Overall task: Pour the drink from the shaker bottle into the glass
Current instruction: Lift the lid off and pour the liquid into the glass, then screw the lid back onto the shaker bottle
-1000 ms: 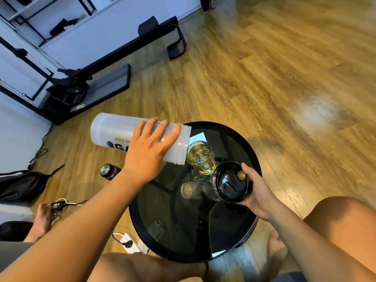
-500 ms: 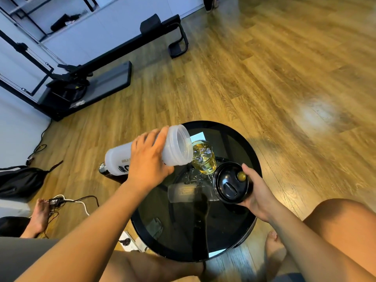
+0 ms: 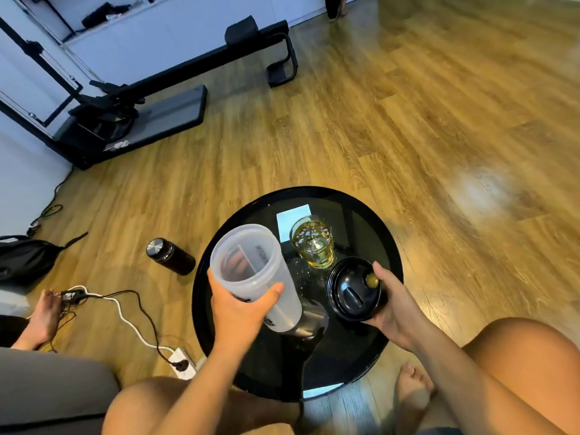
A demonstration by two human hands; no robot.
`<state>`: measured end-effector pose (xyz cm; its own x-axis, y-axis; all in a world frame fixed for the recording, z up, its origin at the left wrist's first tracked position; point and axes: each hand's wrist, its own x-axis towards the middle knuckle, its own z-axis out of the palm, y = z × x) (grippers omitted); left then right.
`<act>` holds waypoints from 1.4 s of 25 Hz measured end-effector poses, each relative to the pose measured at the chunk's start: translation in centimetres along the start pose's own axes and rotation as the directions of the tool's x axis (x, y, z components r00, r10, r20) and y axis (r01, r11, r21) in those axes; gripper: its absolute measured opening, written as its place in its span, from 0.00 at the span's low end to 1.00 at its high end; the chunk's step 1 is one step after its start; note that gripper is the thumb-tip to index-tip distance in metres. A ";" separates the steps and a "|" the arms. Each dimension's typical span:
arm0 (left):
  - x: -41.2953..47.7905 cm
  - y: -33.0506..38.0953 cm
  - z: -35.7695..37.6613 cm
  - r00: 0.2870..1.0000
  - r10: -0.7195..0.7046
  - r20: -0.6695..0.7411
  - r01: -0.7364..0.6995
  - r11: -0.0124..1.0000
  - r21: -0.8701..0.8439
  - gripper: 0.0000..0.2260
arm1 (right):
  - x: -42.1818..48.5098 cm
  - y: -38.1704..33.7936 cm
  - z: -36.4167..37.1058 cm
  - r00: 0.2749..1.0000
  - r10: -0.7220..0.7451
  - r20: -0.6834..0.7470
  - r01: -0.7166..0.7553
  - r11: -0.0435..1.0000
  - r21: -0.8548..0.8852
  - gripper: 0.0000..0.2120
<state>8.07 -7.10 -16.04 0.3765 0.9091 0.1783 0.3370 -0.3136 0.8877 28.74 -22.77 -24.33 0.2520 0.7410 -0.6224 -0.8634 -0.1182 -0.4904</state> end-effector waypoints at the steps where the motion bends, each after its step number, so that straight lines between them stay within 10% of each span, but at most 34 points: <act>1: -0.8 -0.4 0.2 1.000 -0.017 -0.008 0.017 1.000 -0.017 0.46 | -0.2 0.1 0.0 1.000 -0.005 0.008 0.005 1.000 -0.013 0.34; 9: -2.2 -2.2 0.7 0.998 -0.065 0.000 0.065 0.987 -0.145 0.48 | -4.3 -2.2 4.7 0.943 -0.304 0.135 0.332 0.859 -0.391 0.25; 13: -1.7 -2.9 -0.2 0.996 -0.031 0.086 0.042 0.990 -0.136 0.46 | -6.8 -5.1 14.3 0.675 -0.590 0.443 0.628 0.145 -0.765 0.32; 19: -1.0 -2.9 -2.0 0.975 -0.069 0.211 0.101 0.985 -0.143 0.47 | -6.6 -3.5 21.3 0.562 -0.094 0.822 0.505 -0.747 -0.432 0.42; 30: 1.2 -4.3 -3.2 0.911 -0.009 0.413 0.067 0.990 -0.126 0.49 | -4.7 -4.9 25.7 0.756 0.282 0.590 0.463 -0.869 -0.177 0.49; 35: 1.1 -4.8 -1.9 0.944 -0.027 0.330 0.064 0.993 -0.102 0.48 | -4.2 -3.4 24.1 0.675 0.102 0.731 0.472 -0.821 -0.322 0.43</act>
<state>5.26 -4.05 -19.30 0.6308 0.7759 0.0046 0.2703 -0.2254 0.9360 20.11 -9.56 -5.28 -0.2369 0.9712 -0.0245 0.9683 0.2340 -0.0878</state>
